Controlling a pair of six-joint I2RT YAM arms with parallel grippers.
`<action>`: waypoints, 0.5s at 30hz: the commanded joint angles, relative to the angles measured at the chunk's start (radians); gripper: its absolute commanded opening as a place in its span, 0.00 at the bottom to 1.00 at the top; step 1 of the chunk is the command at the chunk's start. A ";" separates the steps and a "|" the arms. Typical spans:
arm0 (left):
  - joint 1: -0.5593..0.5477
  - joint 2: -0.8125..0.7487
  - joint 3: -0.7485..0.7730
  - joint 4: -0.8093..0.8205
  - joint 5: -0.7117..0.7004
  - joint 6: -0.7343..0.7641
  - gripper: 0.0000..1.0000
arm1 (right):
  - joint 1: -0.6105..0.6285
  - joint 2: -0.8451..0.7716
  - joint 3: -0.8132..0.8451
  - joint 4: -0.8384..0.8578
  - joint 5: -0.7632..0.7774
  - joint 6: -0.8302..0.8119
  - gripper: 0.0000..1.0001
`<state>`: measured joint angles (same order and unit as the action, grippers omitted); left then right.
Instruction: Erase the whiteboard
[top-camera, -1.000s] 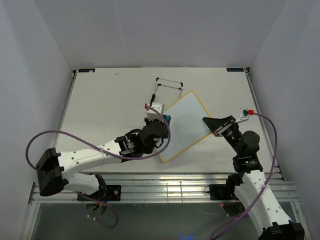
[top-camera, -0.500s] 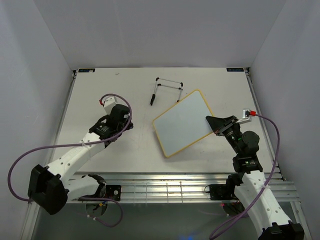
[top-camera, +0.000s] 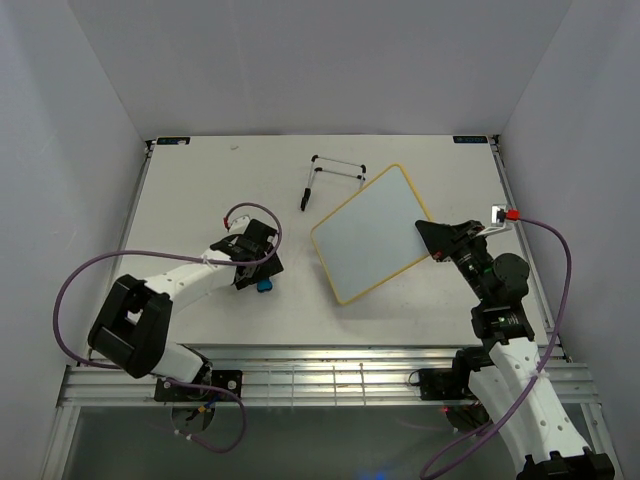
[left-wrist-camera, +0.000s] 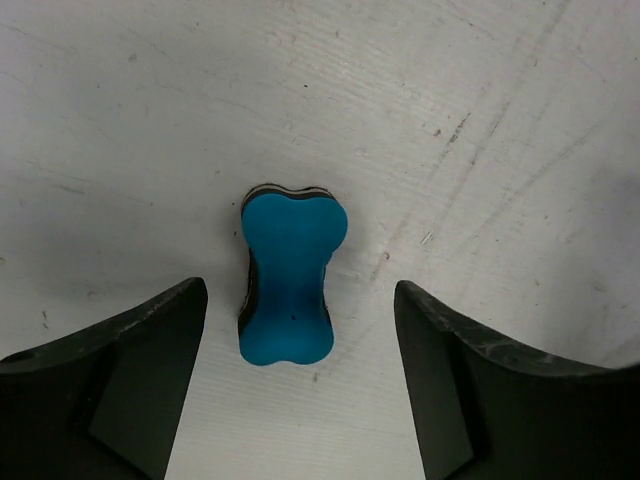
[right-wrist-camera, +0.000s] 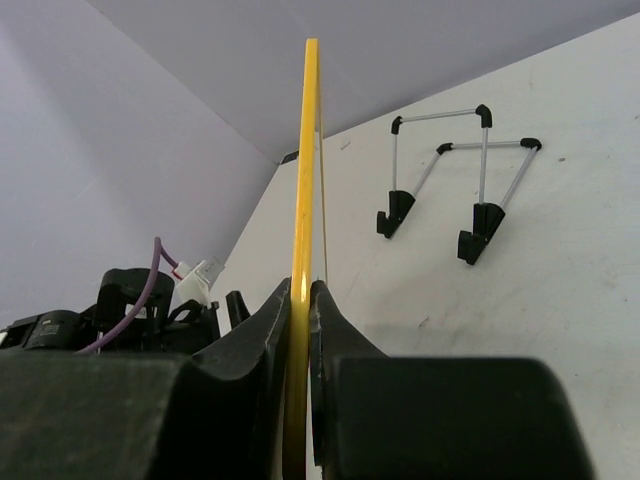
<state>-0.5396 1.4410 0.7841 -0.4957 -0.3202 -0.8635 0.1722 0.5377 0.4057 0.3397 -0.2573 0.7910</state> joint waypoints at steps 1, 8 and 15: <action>0.004 -0.019 0.038 0.008 0.020 -0.003 0.87 | -0.002 -0.018 0.050 0.091 0.000 0.004 0.08; 0.004 -0.181 0.090 -0.012 0.090 0.032 0.98 | -0.003 0.010 0.076 0.093 0.009 0.014 0.08; 0.000 -0.402 -0.113 0.616 0.679 0.136 0.98 | -0.008 0.013 0.188 0.091 -0.023 0.059 0.08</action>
<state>-0.5385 1.0985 0.7475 -0.2287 0.0208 -0.7807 0.1703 0.5697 0.4580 0.2821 -0.2657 0.7830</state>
